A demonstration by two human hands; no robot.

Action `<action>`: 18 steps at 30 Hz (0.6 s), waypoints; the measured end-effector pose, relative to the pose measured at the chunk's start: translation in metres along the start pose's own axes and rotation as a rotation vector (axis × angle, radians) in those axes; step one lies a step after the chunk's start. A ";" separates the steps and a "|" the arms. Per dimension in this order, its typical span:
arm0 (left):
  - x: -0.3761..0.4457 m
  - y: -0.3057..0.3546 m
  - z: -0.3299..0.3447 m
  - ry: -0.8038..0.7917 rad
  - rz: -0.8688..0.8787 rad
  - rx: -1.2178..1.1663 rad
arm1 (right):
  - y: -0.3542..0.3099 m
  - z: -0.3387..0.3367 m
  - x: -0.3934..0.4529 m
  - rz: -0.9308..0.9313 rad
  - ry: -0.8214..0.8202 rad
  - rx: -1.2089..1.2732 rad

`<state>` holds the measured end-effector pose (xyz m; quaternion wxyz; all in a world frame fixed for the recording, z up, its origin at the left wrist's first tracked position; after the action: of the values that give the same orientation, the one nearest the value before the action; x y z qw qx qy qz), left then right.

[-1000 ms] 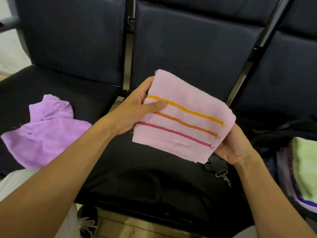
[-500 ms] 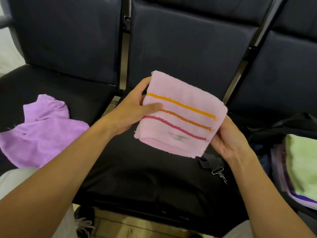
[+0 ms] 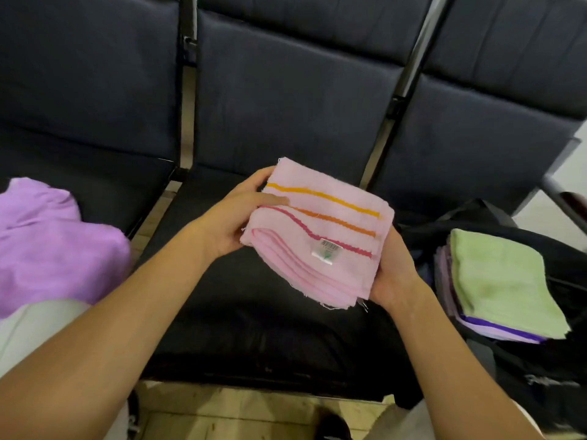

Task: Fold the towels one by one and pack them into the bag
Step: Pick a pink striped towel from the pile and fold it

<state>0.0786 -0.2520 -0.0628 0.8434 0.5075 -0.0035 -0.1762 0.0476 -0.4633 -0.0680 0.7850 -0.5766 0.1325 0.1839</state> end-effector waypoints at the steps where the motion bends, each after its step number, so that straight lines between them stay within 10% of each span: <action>1: 0.000 -0.006 0.001 0.020 -0.036 -0.021 | 0.005 -0.004 -0.002 0.040 0.031 -0.025; 7: -0.001 -0.040 0.006 0.115 -0.170 -0.061 | 0.022 -0.033 -0.006 0.176 0.098 -0.008; 18: -0.001 -0.068 0.050 0.061 0.087 0.200 | 0.000 -0.081 -0.014 -0.279 0.356 -0.768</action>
<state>0.0484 -0.3229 -0.0962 0.7951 0.5936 -0.0176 -0.1228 0.0354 -0.5429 -0.0864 0.4960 -0.8615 0.1085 0.0101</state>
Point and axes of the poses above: each hand's wrist, its own x-axis towards the middle knuckle, its own z-axis out of the palm, y = z × x, the point moved 3 cm from there along x, towards the middle knuckle, and after that the axes turned 9 degrees about -x, right-handed, at the moved point
